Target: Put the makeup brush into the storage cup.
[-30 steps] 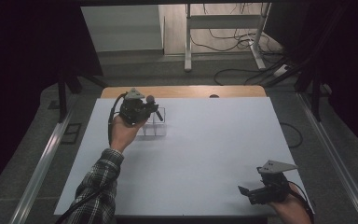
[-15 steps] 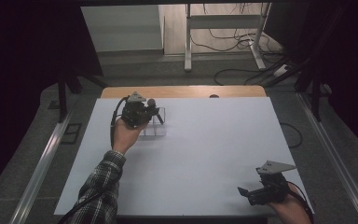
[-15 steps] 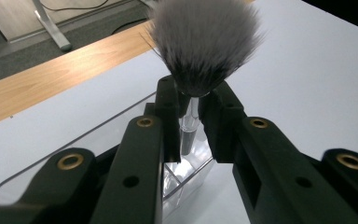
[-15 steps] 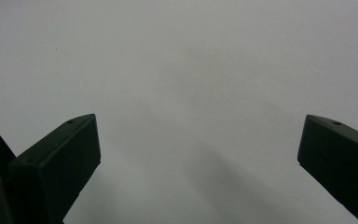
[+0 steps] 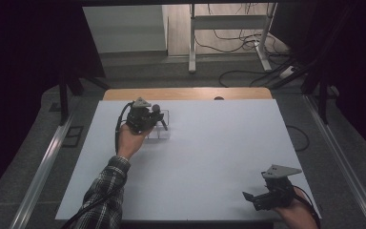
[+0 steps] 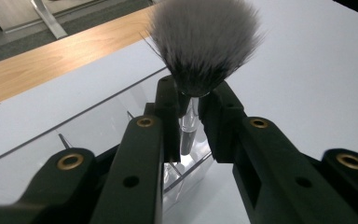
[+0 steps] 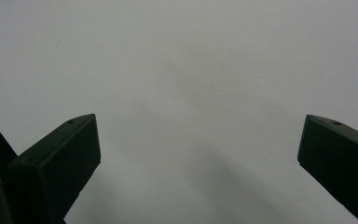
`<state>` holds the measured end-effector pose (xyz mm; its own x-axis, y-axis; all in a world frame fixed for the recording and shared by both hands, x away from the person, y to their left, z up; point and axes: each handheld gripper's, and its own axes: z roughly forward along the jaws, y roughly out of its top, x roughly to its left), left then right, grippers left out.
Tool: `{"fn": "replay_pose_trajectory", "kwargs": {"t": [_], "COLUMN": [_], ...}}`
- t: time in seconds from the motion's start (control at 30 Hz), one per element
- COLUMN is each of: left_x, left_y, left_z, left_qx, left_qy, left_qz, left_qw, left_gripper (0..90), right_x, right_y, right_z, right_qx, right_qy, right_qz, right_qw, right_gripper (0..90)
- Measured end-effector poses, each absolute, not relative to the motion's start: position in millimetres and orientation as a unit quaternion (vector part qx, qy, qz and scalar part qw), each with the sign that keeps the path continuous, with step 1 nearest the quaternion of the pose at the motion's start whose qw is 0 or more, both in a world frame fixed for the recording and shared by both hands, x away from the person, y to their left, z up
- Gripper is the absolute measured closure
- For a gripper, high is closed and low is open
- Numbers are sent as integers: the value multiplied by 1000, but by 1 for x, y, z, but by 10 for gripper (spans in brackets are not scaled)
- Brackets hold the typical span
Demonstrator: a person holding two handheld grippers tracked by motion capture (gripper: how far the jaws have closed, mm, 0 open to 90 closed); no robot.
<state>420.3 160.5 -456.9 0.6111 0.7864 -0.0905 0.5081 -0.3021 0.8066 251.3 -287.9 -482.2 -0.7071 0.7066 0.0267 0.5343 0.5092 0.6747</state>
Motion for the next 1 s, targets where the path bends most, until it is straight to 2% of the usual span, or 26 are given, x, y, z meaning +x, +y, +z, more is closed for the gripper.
{"fn": "replay_pose_trajectory", "kwargs": {"t": [0.4, 0.93, 1.0], "left_x": [422, 422, 422], "left_y": [155, 151, 150], "left_z": [-464, -459, -459], "left_qx": [799, 800, 800], "left_qy": [405, 405, 408], "left_qz": [166, 175, 176], "left_qw": [414, 408, 403], "left_gripper": [746, 342, 257], "right_x": [251, 251, 251], "right_y": [-287, -287, -287], "right_z": [-483, -483, -483], "right_qx": [360, 361, 361], "right_qy": [861, 861, 861], "right_qz": [337, 336, 336], "right_qw": [125, 125, 125], "right_gripper": [0, 0, 0]}}
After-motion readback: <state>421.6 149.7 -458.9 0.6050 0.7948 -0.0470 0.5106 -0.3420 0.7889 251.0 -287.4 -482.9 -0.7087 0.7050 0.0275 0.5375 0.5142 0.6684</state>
